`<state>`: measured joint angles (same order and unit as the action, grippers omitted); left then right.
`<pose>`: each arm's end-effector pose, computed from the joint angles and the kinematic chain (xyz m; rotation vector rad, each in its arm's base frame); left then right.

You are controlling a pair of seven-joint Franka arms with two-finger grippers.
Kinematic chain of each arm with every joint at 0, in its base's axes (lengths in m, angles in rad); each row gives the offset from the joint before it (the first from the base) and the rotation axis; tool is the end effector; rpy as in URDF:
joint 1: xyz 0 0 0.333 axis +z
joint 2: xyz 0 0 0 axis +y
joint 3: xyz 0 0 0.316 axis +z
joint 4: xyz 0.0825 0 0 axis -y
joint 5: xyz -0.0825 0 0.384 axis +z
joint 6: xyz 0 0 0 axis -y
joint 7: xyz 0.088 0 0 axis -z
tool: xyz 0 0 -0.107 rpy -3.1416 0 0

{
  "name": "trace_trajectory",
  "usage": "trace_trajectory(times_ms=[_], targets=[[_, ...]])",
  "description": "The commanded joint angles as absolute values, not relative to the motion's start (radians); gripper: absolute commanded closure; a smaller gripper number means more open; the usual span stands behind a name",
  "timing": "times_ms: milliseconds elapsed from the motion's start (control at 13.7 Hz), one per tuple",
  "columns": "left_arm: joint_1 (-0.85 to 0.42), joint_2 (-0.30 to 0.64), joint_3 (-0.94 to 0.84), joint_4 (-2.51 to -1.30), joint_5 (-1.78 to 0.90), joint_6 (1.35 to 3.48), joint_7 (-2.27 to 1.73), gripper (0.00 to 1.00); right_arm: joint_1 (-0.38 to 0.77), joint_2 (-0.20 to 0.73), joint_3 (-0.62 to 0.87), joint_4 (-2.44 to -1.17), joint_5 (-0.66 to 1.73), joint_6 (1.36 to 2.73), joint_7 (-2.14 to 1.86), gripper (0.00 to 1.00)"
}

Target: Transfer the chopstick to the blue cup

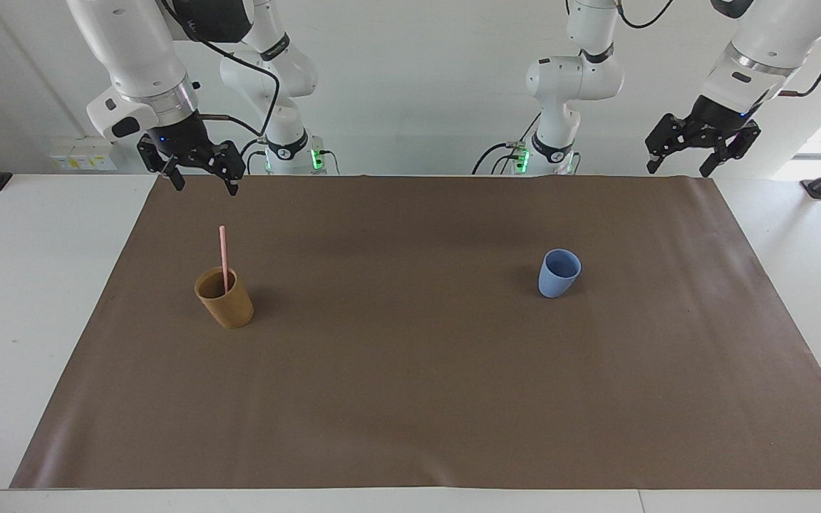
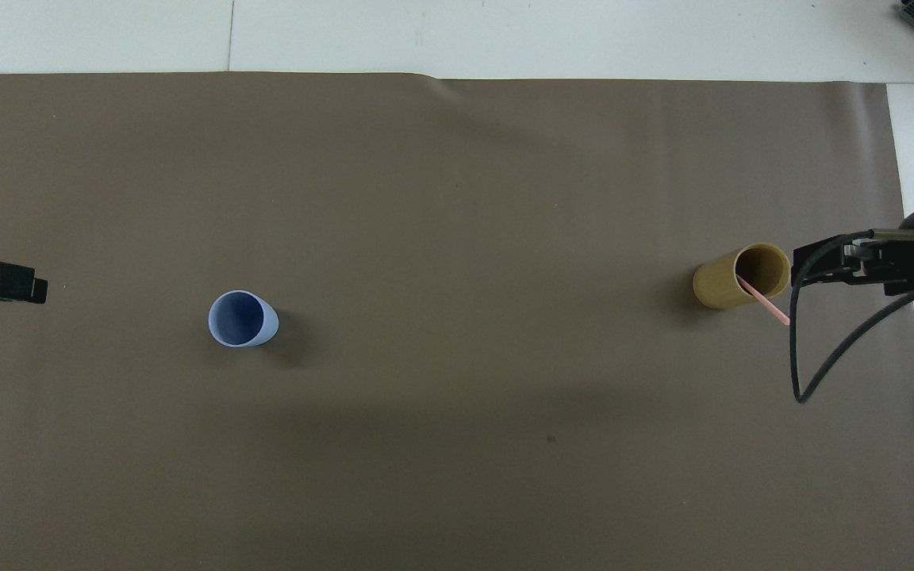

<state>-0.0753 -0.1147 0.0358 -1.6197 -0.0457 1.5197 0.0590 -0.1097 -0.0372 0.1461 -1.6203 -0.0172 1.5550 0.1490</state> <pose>0.5126 -0.0241 0.6583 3.0880 -0.1567 0.0234 0.5404 0.0193 0.6200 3.1112 -0.1757 -0.0410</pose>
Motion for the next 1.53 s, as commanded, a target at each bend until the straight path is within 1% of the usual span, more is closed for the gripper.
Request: trace_trajectory(times_ms=[0,658,1169,1242,1461], targets=[[-0.087,-0.146,0.041,-1.647,-0.026,1.476,0.049,0.00,-0.121,-0.035,0.149,-1.618,0.009,1.565,0.144,0.00],[-0.086,-0.147,0.043,-1.649,-0.023,1.463,0.051,0.00,-0.121,-0.043,0.147,-1.631,0.008,1.566,0.141,0.00],[-0.081,-0.135,0.041,-1.660,-0.023,1.494,0.052,0.00,-0.124,-0.043,0.146,-1.631,0.006,1.566,0.140,0.00],[-0.084,-0.126,0.041,-1.689,-0.025,1.523,0.049,0.00,-0.124,-0.043,0.146,-1.631,0.006,1.566,0.140,0.00],[-0.089,-0.143,0.040,-1.877,-0.035,1.693,0.031,0.00,-0.124,-0.043,0.144,-1.631,0.006,1.566,0.140,0.00]])
